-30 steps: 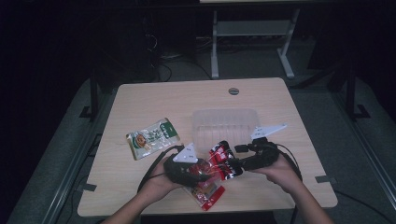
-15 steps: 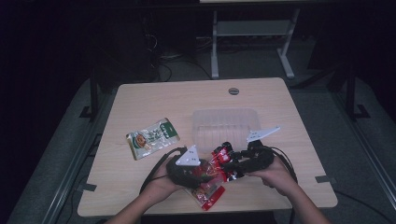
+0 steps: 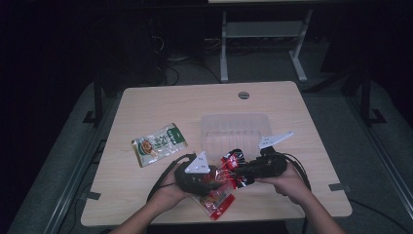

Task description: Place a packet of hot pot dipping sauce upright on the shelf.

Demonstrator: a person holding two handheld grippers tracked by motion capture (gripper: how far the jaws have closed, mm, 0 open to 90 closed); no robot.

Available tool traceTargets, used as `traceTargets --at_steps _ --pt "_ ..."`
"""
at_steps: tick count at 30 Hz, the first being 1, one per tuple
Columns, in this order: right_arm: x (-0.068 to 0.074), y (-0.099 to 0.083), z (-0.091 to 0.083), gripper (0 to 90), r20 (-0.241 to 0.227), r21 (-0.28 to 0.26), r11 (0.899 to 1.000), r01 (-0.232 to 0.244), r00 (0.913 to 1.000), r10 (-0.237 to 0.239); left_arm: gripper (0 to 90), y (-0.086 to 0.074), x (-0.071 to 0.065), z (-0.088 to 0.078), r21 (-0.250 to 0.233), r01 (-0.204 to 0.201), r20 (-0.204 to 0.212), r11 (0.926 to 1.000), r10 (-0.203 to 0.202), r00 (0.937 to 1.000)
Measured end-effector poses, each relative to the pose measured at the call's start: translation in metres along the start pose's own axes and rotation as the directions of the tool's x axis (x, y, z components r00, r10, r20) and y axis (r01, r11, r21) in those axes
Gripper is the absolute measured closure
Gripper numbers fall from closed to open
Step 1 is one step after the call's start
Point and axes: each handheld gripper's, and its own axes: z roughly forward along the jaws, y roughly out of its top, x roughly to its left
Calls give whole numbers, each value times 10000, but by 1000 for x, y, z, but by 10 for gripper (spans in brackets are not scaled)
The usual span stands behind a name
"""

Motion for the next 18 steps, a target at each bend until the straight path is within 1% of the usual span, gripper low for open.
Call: traceTargets --at_steps 3,5,8,11,14,18 --pt "1 0 0 845 -172 -100 9999 129 9998 -130 416 1 -1 2 -61 -56 4 10000 56 10000" --pt "2 0 0 861 -87 -81 9993 373 9993 -374 416 1 -1 2 -22 -79 36 10000 80 10000" --pt "2 0 -2 883 -166 -171 9984 547 9984 -549 416 1 -1 3 -54 -81 66 10000 81 9999" --pt "4 1 -3 896 -121 -213 9970 740 9972 -742 413 1 0 4 -78 -47 171 10000 48 9998" --pt "5 1 -4 900 -253 -374 9963 780 9966 -789 405 1 1 4 -180 -41 251 9998 45 9997" --pt "6 2 -6 900 -531 -598 9949 811 9950 -843 374 1 0 4 -179 -75 239 9998 80 9997"
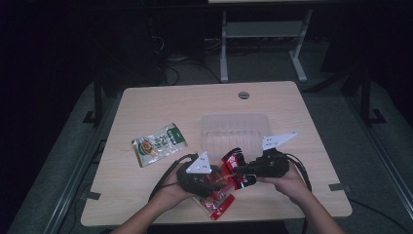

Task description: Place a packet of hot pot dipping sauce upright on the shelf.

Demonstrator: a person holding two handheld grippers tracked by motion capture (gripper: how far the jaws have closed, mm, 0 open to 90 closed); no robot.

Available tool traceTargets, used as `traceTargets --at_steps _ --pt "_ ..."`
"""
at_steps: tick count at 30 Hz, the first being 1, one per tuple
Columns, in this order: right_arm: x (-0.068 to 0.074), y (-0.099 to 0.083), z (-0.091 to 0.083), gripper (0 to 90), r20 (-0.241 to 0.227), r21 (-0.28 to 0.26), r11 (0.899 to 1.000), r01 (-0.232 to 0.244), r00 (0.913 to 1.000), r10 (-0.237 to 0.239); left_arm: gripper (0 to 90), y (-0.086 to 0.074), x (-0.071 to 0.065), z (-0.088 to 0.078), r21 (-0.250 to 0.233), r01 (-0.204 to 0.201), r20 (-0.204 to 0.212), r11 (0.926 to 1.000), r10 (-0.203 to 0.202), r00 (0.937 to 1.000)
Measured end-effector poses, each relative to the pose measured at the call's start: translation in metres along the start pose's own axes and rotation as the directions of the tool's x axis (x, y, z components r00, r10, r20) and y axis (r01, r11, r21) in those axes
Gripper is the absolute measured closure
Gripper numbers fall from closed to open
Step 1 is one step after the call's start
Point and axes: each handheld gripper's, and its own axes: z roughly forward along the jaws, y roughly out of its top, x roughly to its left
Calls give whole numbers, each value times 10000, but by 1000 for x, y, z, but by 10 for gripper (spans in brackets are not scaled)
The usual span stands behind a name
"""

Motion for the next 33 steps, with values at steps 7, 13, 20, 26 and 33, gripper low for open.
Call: traceTargets --at_steps 7,13,20,26,33 --pt "6 1 -2 900 -166 -184 9993 319 9993 -322 301 -4 5 -8 -304 369 -77 9989 -372 9993" --pt "8 3 -7 900 -183 -460 9980 428 9989 -436 259 -9 10 -23 -700 815 -164 9942 -828 9964" --pt "11 6 -18 900 -137 -1024 9935 505 9985 -522 245 -12 9 -34 -690 1005 -173 9925 -1020 9946" --pt "8 10 -34 900 234 -1478 9877 511 9986 -482 230 -24 10 -45 -521 1301 -343 9901 -1319 9907" --pt "4 18 -47 900 861 -1645 9842 655 9949 -518 218 -44 17 -63 -372 1786 -743 9832 -1809 9807"
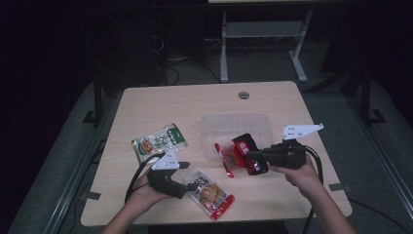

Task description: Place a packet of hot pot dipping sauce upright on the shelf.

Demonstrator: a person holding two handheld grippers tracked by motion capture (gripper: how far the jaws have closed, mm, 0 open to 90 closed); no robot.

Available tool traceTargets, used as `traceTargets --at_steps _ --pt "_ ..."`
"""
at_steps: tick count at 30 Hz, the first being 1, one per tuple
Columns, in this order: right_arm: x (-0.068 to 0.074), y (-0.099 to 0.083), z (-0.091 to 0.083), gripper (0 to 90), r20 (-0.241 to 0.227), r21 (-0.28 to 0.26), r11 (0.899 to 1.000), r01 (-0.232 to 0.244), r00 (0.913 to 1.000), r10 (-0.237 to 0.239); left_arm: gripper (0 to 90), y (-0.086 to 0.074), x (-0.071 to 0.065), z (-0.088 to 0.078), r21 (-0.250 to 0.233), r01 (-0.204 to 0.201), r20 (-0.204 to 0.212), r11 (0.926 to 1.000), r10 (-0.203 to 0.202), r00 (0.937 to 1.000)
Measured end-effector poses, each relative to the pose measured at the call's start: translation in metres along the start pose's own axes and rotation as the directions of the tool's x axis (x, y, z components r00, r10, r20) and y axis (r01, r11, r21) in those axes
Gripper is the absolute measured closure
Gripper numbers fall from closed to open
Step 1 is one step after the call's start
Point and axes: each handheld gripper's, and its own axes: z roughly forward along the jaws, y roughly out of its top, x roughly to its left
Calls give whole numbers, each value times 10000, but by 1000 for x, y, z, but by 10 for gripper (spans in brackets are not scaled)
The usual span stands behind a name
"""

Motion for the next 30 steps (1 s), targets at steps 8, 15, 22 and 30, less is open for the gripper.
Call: traceTargets --at_steps 8,15,22,30 --pt "-13 19 -10 900 881 -249 9997 81 9961 -59 208 -14 8 -8 411 227 -227 9989 -218 9995" --pt "-30 31 -14 900 1612 -426 9991 51 9869 18 206 -16 14 -10 511 292 -312 9983 -276 9991" --pt "-50 36 -18 900 2334 -533 9986 -67 9722 190 205 -19 18 -9 456 465 -367 9979 -448 9983" --pt "-57 27 -21 900 2400 -670 9973 -317 9696 469 204 -20 20 -9 433 616 -417 9972 -598 9973"
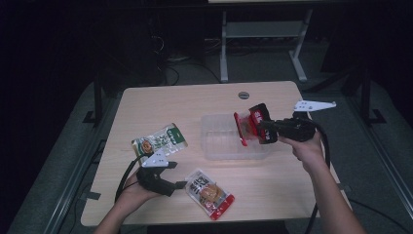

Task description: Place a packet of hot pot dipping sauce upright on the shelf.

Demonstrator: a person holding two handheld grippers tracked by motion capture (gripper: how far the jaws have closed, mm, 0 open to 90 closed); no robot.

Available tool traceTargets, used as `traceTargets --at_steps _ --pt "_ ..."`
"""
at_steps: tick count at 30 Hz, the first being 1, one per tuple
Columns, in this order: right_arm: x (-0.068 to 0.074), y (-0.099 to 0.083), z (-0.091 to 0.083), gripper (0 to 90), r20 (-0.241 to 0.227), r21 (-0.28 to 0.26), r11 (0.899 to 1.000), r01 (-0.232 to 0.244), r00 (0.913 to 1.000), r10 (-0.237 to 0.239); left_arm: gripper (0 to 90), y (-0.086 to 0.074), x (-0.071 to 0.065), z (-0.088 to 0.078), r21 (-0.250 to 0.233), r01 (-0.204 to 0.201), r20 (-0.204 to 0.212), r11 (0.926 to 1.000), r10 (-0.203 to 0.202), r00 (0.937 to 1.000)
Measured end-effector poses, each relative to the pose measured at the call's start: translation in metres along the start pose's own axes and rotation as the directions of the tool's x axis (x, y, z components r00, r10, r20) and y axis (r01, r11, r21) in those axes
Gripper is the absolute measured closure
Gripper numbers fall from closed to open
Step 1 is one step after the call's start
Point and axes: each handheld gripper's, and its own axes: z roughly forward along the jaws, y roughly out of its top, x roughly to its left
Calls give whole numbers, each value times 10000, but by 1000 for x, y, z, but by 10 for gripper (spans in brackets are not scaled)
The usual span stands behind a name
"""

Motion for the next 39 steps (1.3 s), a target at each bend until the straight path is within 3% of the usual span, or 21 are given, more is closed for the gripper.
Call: traceTargets --at_steps 25,37,39 --pt "3 -13 29 899 107 776 9969 -107 9999 99 186 -2 0 5 314 -271 87 9991 269 9996" --pt "-3 -23 49 896 734 1467 9888 -290 9971 183 171 -3 3 7 581 -268 46 9979 265 9996" --pt "-5 -25 50 895 734 1335 9905 -319 9971 222 171 -4 3 7 643 -268 83 9976 263 9996"
